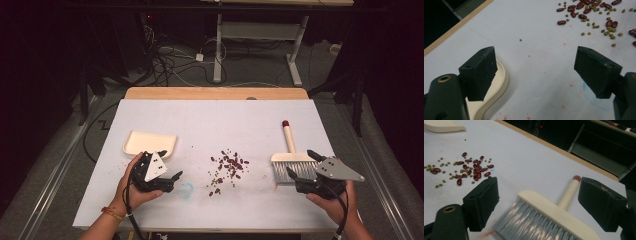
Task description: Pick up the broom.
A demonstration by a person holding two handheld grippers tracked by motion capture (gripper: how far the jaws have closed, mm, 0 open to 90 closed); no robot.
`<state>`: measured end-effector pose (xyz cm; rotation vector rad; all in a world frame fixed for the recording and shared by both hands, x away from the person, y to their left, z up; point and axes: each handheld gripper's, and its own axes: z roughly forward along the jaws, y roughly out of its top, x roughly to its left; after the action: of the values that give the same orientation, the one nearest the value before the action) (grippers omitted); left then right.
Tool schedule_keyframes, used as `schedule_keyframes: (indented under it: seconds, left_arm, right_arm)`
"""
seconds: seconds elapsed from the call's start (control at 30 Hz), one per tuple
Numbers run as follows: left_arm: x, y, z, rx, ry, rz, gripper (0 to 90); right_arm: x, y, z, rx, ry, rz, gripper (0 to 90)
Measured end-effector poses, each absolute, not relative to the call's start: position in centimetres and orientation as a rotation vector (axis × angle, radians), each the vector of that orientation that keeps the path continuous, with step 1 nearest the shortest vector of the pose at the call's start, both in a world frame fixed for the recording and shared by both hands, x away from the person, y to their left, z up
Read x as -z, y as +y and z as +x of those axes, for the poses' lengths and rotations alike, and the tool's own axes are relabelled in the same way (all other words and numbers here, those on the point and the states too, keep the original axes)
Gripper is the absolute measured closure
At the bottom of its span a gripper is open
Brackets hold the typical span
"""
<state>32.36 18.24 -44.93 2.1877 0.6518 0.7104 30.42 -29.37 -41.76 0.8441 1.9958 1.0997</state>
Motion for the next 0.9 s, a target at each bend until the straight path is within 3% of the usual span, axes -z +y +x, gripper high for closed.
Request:
schedule_keyframes:
  seconds: [0.5,0.7,0.9]
  left_arm:
    - [44.8,18.5,31.9,-0.716,0.664,2.163,16.9]
    - [44.6,18.8,31.5,-0.729,0.690,2.149,17.3]
    - [44.8,18.8,31.7,-0.712,0.719,2.142,19.2]
  right_arm:
    - [41.5,-29.0,30.7,-1.117,2.003,0.886,18.0]
    - [40.7,-29.6,32.2,-1.071,1.993,1.006,21.2]
    - [39.9,-29.8,36.1,-0.971,2.000,1.177,22.9]
